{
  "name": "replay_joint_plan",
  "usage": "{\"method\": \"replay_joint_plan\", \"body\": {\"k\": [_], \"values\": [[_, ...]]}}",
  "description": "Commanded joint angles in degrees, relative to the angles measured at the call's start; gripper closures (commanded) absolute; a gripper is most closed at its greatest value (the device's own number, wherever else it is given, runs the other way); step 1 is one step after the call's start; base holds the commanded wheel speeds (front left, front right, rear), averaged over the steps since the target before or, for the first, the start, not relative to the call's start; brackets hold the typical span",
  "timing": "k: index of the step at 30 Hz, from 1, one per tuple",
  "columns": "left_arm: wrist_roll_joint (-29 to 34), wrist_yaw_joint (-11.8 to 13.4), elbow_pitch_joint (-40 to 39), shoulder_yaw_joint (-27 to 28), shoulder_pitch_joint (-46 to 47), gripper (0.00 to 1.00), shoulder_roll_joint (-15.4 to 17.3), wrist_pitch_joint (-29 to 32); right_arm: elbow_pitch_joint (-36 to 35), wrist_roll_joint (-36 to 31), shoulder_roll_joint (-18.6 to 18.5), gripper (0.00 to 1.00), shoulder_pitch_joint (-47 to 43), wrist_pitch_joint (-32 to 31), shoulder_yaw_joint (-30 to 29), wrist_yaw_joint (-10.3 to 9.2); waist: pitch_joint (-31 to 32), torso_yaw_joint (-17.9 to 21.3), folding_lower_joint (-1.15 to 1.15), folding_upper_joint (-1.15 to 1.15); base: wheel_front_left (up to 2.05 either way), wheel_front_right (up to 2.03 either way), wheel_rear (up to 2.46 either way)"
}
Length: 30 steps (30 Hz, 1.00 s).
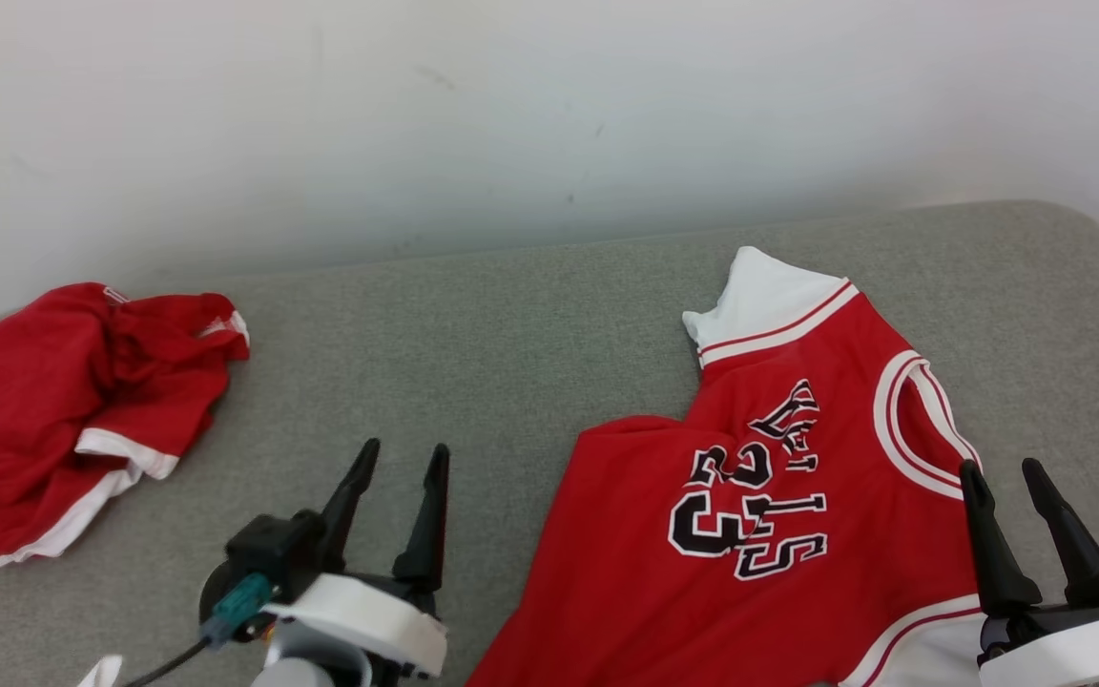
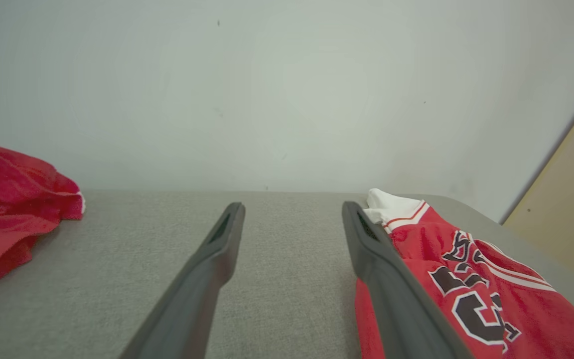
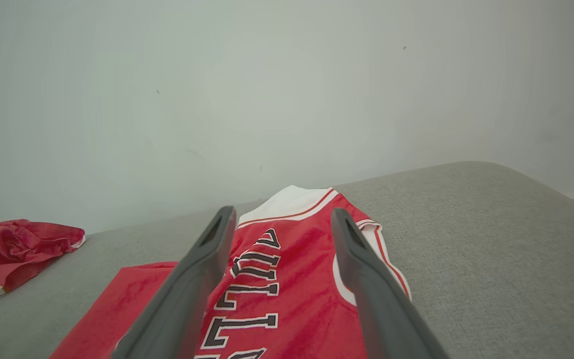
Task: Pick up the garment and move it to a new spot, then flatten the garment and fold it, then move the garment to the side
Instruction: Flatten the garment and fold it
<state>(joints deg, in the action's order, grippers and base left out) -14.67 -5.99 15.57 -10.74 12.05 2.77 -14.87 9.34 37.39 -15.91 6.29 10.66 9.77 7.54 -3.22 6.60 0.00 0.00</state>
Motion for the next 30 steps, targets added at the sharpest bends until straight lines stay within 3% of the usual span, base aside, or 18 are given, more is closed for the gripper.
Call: {"method": "replay_joint_plan", "body": {"k": [1,8,14,24,25,26,30], "values": [[0.08,-0.46,1.66,-1.24,2.37,0.0,0.23,1.47,0.21,-0.56,0.17,0.0,0.59,0.15,-0.24,-0.11,-0.62,0.89,0.0,0.0,0.0,0.0,0.0],[-1.47,-1.41,9.87,-9.39,13.29,0.0,0.83,11.39,0.69,-0.73,0.49,0.0,2.14,0.32,-0.4,-0.11,-3.04,4.09,0.0,0.0,0.0,0.0,0.0],[-5.36,-1.47,19.23,-12.74,20.17,0.0,1.17,21.12,1.62,-0.33,0.96,0.0,3.11,0.48,0.21,-0.11,-4.24,7.21,0.0,0.0,0.0,0.0,0.0],[-12.76,-1.42,28.65,-17.67,25.67,0.0,1.47,27.44,3.55,0.55,1.01,0.0,3.97,1.33,1.3,-0.11,-5.11,10.14,0.0,0.0,0.0,0.0,0.0],[-13.69,-1.4,29.18,-17.89,26.38,0.64,1.65,26.89,3.72,0.66,1.02,0.0,4.11,1.41,1.41,-0.11,-5.16,10.28,0.0,0.0,0.0,0.0,0.0],[-14.02,-1.4,29.82,-18.39,26.81,1.0,1.84,26.57,3.93,0.73,1.02,0.0,4.2,1.54,1.55,-0.11,-5.15,10.42,0.0,0.0,0.0,0.0,0.0],[-16.24,-1.41,31.91,-19.89,28.23,1.0,2.67,24.86,4.66,0.94,0.99,0.0,4.12,1.74,1.91,-0.11,-4.82,10.61,0.0,0.0,0.0,0.0,0.0]]}}
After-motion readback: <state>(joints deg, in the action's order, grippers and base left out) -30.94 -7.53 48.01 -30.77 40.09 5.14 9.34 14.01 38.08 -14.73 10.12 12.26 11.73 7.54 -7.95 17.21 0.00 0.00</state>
